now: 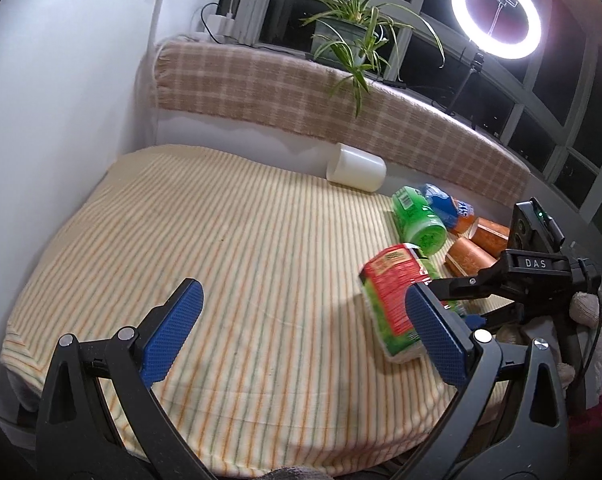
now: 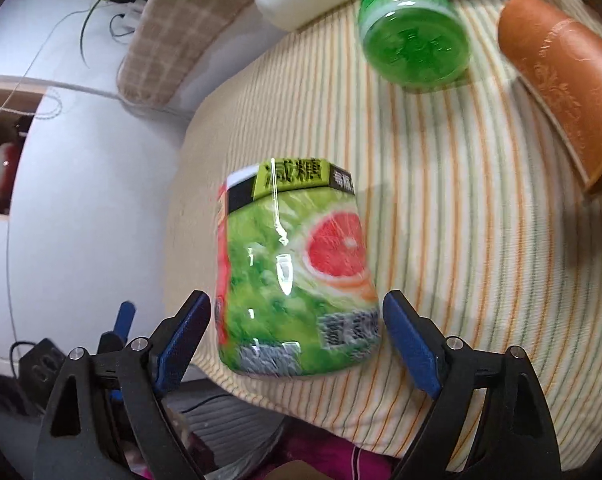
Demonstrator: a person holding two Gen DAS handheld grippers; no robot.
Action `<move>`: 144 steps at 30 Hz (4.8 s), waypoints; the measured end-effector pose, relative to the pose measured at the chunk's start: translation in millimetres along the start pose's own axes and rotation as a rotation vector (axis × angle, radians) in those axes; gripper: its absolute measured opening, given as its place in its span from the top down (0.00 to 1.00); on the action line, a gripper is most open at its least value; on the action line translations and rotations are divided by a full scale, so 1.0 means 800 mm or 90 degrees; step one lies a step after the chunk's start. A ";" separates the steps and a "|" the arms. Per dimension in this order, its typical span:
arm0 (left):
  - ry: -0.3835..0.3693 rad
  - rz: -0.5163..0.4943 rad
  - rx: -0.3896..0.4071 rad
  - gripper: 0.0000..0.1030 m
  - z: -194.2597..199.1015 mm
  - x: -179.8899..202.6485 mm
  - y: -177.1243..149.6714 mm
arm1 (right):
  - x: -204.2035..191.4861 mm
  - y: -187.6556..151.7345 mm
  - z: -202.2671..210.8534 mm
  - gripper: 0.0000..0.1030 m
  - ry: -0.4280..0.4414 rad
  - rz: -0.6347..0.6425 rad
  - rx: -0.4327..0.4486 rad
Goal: Flip cup upright
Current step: 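Close the left tool on the bottle while the right tool releases it, then rotate the held bottle with the left tool so its open end faces up, then lower the bottle upright onto the bed and open the left tool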
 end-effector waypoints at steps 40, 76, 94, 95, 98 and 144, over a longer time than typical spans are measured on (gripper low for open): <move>-0.297 0.275 -0.383 0.12 -0.151 0.081 -0.047 | 0.116 -0.077 0.186 0.13 -0.049 -0.102 0.267; -0.236 0.092 -0.270 0.22 -0.133 0.123 -0.025 | 0.136 -0.082 0.187 0.13 -0.060 -0.124 0.273; -0.090 -0.138 -0.097 0.22 -0.130 0.138 -0.011 | 0.137 -0.085 0.188 0.13 -0.065 -0.120 0.275; -0.088 -0.143 -0.094 0.22 -0.130 0.139 -0.012 | 0.137 -0.085 0.188 0.13 -0.066 -0.119 0.275; -0.085 -0.152 -0.093 0.22 -0.127 0.141 -0.016 | 0.135 -0.084 0.188 0.13 -0.066 -0.117 0.275; -0.157 -0.182 -0.155 0.14 -0.091 0.162 -0.078 | 0.114 -0.098 0.184 0.13 -0.084 -0.071 0.276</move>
Point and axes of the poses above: each gripper's, at about its wrist camera, not at the fingertips, and z roughly against the way its jaws point, x to its right, y to its top, the point moved 10 cm from there along -z, roughly the way its jaws point, and after that the axes turned 1 degree about -x, right-handed, at the moved point
